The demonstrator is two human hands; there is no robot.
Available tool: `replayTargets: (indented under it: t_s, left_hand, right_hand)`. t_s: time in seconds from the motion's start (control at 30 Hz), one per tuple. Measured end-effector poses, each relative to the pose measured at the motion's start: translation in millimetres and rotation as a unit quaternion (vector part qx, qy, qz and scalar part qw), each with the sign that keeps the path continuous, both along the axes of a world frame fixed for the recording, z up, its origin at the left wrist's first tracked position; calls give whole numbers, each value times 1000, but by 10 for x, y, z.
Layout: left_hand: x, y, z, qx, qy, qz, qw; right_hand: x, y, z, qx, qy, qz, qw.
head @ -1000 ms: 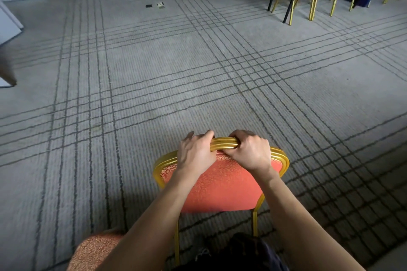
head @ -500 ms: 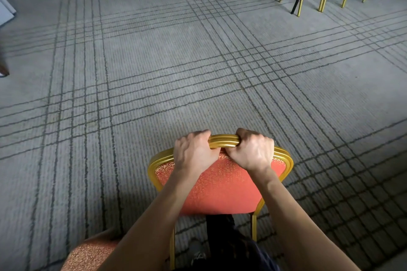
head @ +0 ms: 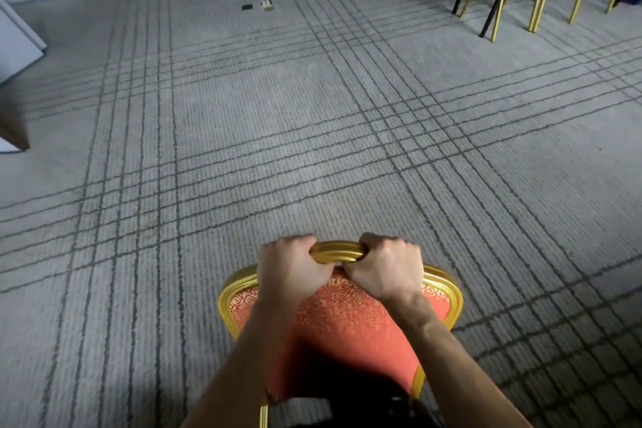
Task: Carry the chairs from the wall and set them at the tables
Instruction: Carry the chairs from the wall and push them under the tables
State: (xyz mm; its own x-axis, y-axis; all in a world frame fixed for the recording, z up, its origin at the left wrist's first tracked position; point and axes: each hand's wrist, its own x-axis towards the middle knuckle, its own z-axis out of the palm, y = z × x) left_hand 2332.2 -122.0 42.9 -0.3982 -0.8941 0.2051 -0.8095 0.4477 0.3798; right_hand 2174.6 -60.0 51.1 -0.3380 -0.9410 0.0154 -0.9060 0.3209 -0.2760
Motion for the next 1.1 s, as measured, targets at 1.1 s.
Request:
replayTargets:
  t_s: [1.1]
  left_hand:
    - [-1567, -5643, 936, -187, 127, -74, 971]
  right_hand:
    - [-1691, -5368, 981, -161, 93, -50, 981]
